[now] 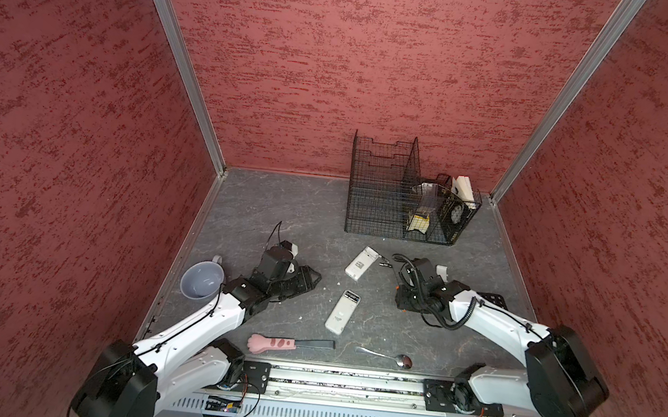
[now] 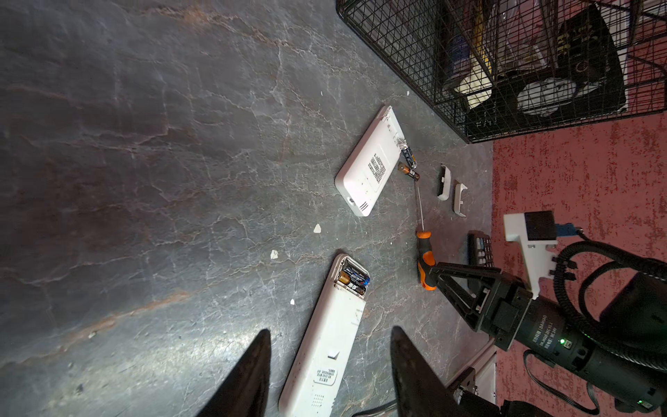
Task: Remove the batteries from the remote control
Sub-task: 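Grasp the orange-black screwdriver handle with the right gripper, then lift the screwdriver with the right gripper and bring it toward the left gripper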
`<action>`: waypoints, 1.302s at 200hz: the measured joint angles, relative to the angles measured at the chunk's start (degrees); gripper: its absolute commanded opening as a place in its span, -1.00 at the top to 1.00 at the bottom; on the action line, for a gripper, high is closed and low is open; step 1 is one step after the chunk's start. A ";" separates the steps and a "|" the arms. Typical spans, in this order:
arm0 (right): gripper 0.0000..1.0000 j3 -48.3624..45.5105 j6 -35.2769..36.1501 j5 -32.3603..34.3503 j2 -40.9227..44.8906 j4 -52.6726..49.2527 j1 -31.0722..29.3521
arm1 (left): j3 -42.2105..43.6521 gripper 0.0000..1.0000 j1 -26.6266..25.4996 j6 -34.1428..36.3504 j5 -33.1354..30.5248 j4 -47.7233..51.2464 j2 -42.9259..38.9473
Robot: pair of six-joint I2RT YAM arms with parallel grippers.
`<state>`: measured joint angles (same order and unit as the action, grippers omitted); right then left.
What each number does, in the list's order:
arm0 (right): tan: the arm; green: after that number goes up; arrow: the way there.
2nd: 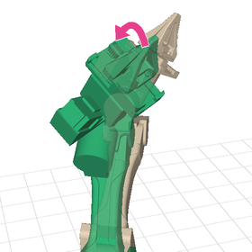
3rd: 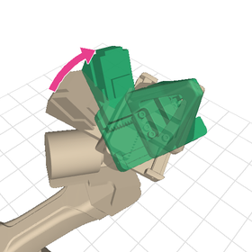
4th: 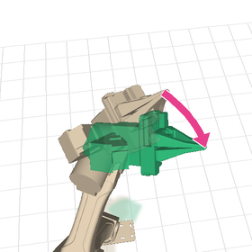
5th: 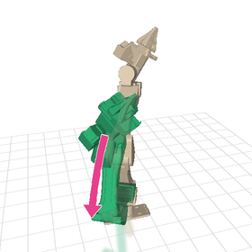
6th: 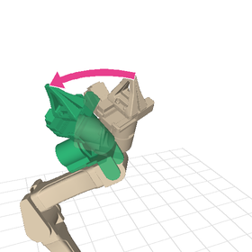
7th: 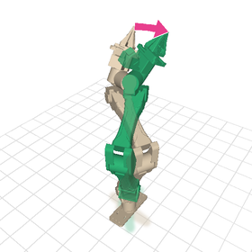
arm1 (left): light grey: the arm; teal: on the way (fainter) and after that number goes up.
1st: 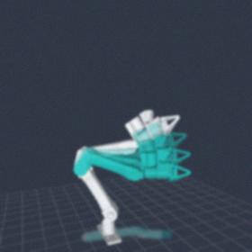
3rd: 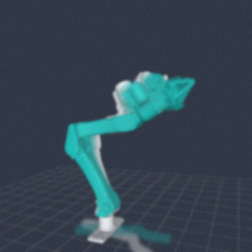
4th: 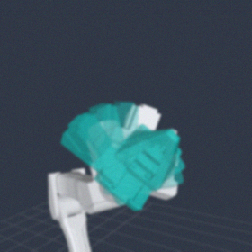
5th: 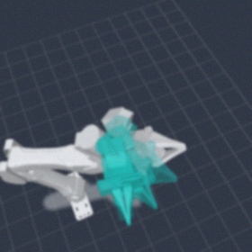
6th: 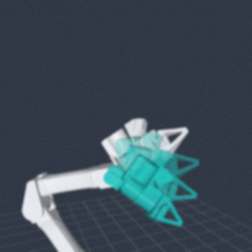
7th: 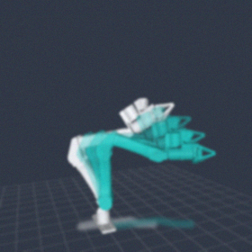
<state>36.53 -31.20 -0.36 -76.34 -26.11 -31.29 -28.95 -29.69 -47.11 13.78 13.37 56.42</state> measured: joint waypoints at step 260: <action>0.70 -0.92 2.58 -13.38 9.07 1.09 -0.15 | 0.48 -0.07 0.00 -2.27 4.24 -4.87 0.63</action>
<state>35.62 -28.62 -13.74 -67.26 -25.02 -31.44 -28.47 -29.69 -49.39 18.02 8.49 57.06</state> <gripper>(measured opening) 0.282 0.535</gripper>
